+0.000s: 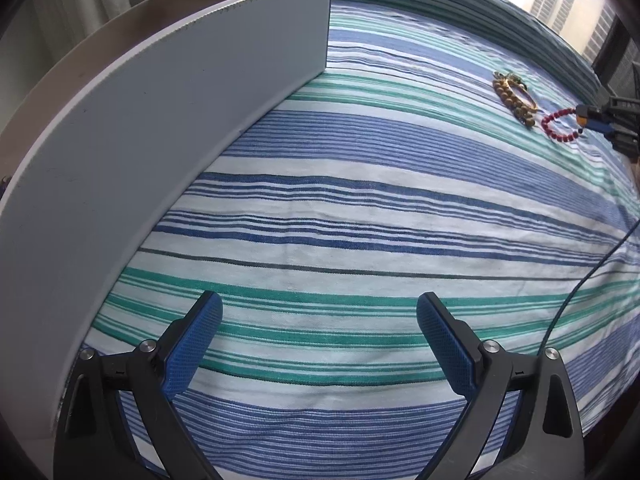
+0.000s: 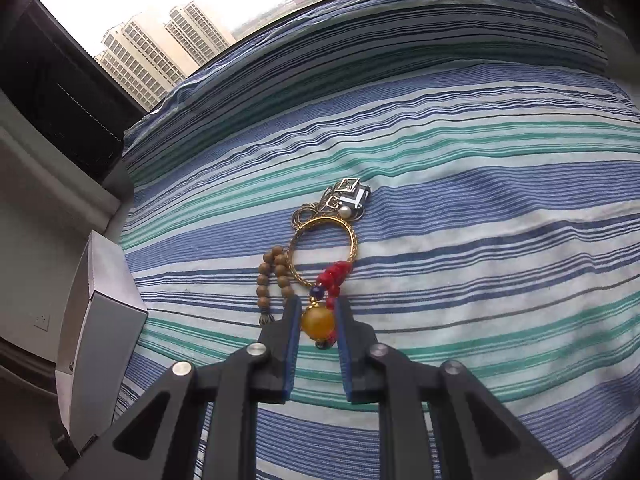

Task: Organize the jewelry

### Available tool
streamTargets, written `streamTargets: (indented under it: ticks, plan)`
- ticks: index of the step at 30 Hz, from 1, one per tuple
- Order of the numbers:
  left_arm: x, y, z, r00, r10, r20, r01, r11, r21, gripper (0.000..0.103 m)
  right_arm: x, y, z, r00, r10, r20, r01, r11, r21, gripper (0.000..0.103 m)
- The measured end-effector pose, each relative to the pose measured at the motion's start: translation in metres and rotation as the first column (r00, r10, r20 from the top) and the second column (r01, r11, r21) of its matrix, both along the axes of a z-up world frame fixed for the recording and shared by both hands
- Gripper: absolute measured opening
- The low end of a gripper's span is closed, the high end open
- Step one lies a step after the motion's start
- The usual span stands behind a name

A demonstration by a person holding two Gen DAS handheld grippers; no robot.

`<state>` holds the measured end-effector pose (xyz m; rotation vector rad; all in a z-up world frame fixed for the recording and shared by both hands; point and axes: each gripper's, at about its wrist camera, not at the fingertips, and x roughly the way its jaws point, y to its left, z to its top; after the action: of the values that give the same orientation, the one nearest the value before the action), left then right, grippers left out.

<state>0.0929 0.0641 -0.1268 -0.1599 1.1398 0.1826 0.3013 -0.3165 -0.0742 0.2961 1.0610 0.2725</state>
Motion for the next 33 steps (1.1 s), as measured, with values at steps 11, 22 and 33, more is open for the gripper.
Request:
streamTargets:
  ticks: [11,22,33]
  plan:
    - [0.034,-0.034,0.016,0.994,-0.107,0.015,0.106,0.994,0.024,0.098,-0.114,-0.025,-0.032,0.990,-0.141,0.003,0.141,0.989,-0.045,0.028]
    - [0.181,-0.113,0.038,0.966,-0.239,0.093,0.252,0.955,-0.159,0.096,-0.197,-0.020,-0.005,0.970,-0.168,0.175,0.182,0.981,-0.066,0.042]
    - [0.259,-0.146,-0.005,0.995,-0.097,-0.033,0.087,0.968,-0.237,0.066,-0.231,-0.038,-0.001,0.967,-0.175,0.185,0.180,0.984,-0.008,0.042]
